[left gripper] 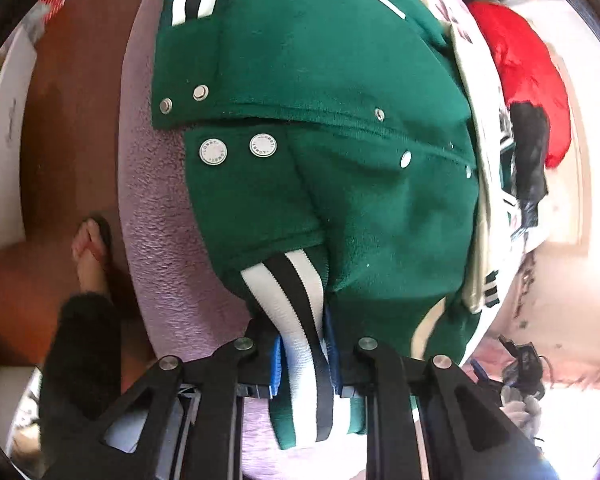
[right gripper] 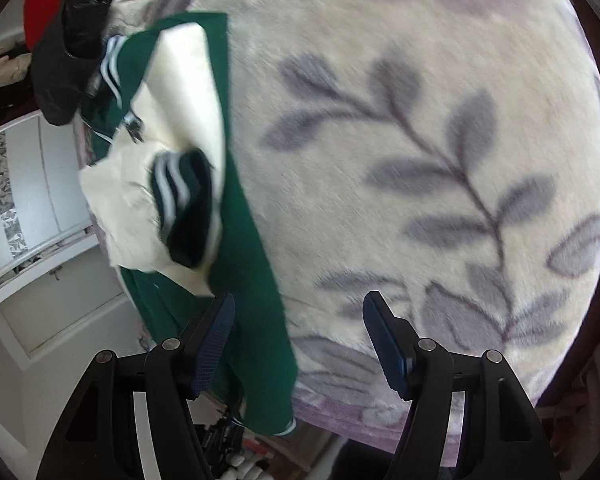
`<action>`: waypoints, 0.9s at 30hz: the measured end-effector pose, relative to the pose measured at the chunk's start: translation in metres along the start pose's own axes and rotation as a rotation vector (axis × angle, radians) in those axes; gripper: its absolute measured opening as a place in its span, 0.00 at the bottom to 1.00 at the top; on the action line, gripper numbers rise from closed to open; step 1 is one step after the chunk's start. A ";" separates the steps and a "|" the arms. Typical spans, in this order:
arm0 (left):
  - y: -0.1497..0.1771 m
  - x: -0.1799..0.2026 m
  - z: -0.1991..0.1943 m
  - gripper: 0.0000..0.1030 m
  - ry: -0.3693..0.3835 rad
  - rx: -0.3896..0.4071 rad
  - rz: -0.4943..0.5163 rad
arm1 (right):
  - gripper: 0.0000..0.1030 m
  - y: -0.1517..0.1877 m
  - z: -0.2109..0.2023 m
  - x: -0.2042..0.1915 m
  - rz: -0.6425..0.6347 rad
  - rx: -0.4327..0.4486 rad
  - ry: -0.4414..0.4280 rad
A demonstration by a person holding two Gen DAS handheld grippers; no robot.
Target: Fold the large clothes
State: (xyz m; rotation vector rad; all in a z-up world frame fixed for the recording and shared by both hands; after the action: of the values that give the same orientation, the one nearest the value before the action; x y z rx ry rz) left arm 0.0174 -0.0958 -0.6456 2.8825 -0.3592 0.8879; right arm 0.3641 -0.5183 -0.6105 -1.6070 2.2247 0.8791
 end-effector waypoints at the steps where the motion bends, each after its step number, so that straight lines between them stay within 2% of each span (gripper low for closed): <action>1: 0.001 0.001 0.000 0.17 0.013 -0.007 -0.006 | 0.67 -0.010 -0.005 -0.006 0.000 0.024 -0.024; 4: 0.005 -0.006 0.001 0.22 0.056 -0.055 -0.039 | 0.67 -0.054 -0.020 -0.022 0.011 0.119 -0.096; 7: 0.016 -0.013 -0.005 0.34 0.078 -0.089 -0.079 | 0.67 -0.105 -0.017 -0.035 0.047 0.170 -0.174; 10: 0.028 -0.009 -0.014 0.45 0.091 -0.107 -0.093 | 0.67 -0.152 0.003 -0.043 0.104 0.174 -0.223; 12: 0.036 -0.007 -0.017 0.48 0.096 -0.120 -0.086 | 0.67 -0.173 0.028 -0.042 0.166 0.120 -0.213; 14: 0.045 -0.004 -0.013 0.49 0.093 -0.141 -0.077 | 0.62 -0.175 0.062 -0.035 0.271 -0.009 -0.169; 15: 0.049 -0.006 -0.012 0.49 0.091 -0.155 -0.070 | 0.48 -0.171 0.073 -0.034 0.309 -0.039 -0.171; 16: 0.053 -0.005 -0.007 0.49 0.083 -0.167 -0.055 | 0.28 -0.169 0.077 -0.035 0.309 -0.043 -0.158; 17: 0.056 -0.001 -0.001 0.49 0.067 -0.178 -0.035 | 0.17 -0.168 0.078 -0.043 0.258 -0.041 -0.105; 19: 0.059 0.005 0.007 0.49 0.063 -0.189 -0.003 | 0.07 -0.164 0.070 -0.062 0.139 -0.015 -0.030; 21: 0.061 0.015 0.014 0.49 0.045 -0.174 0.040 | 0.05 -0.167 0.048 -0.078 -0.009 0.087 0.113; 23: 0.062 0.022 0.017 0.49 0.032 -0.144 0.072 | 0.05 -0.183 0.031 -0.075 -0.050 0.194 0.208; 25: 0.063 0.026 0.017 0.46 0.007 -0.115 0.104 | 0.05 -0.193 0.037 -0.064 0.030 0.154 0.175; 26: 0.064 0.028 0.015 0.25 0.008 -0.101 0.118 | 0.05 -0.194 0.038 -0.070 0.007 0.155 0.202; 27: 0.065 0.028 0.013 0.14 -0.011 -0.092 0.136 | 0.05 -0.193 0.037 -0.078 -0.040 0.158 0.235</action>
State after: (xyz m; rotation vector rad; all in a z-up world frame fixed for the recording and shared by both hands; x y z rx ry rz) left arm 0.0301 -0.1658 -0.6382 2.8070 -0.5867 0.8518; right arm 0.5649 -0.4751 -0.6597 -1.7488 2.3389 0.5112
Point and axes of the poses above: each gripper's, at about its wrist camera, not at the fingertips, and z roughly the way its jaws point, x to its right, y to its underside, the point moved 2 cm from there along z, roughly the way its jaws point, and after that the axes turned 4 degrees about x, right-handed, at the moved point
